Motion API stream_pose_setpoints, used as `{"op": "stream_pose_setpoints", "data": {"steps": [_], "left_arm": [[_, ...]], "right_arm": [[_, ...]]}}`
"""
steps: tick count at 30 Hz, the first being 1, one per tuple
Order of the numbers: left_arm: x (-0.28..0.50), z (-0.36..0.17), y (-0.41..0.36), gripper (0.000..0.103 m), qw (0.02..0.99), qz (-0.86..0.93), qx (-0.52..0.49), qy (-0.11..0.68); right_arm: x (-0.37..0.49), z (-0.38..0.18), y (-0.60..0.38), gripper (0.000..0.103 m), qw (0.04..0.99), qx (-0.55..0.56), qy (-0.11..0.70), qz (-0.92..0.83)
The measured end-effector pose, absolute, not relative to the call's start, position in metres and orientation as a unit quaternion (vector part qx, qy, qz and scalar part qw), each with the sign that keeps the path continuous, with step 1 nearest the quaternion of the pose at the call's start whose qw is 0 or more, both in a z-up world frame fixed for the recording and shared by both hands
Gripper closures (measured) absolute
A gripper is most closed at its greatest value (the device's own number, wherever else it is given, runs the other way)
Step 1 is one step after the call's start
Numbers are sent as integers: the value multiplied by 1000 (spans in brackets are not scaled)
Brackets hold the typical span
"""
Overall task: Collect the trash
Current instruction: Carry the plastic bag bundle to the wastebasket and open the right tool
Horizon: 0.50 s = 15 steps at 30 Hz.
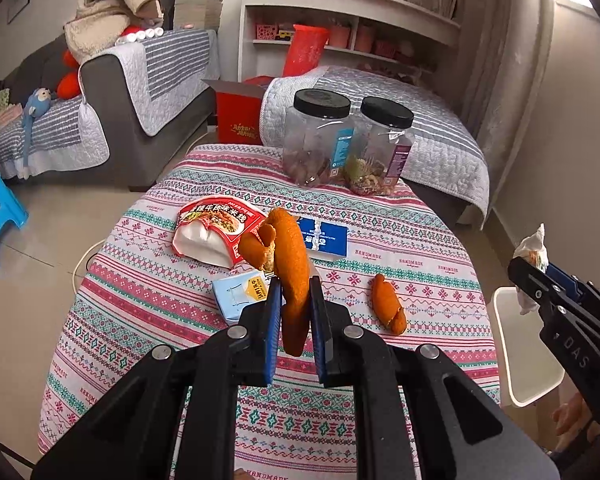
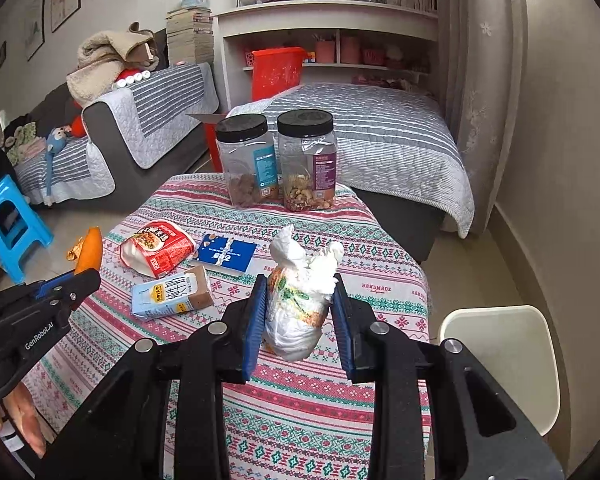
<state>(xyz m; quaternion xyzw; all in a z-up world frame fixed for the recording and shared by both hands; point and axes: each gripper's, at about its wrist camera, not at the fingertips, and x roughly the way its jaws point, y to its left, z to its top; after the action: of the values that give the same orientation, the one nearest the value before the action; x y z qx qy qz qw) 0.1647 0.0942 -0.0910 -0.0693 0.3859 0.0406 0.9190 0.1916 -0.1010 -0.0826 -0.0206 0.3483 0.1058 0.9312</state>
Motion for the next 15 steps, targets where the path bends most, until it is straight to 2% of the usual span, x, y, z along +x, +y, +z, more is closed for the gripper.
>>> {"op": "stream_pose_setpoints", "data": {"steps": [15], "left_arm": [[169,-81,49,89,934,23,-43,353]], "right_arm": [[180,-78,-132,73,944,-17,318,84]]}}
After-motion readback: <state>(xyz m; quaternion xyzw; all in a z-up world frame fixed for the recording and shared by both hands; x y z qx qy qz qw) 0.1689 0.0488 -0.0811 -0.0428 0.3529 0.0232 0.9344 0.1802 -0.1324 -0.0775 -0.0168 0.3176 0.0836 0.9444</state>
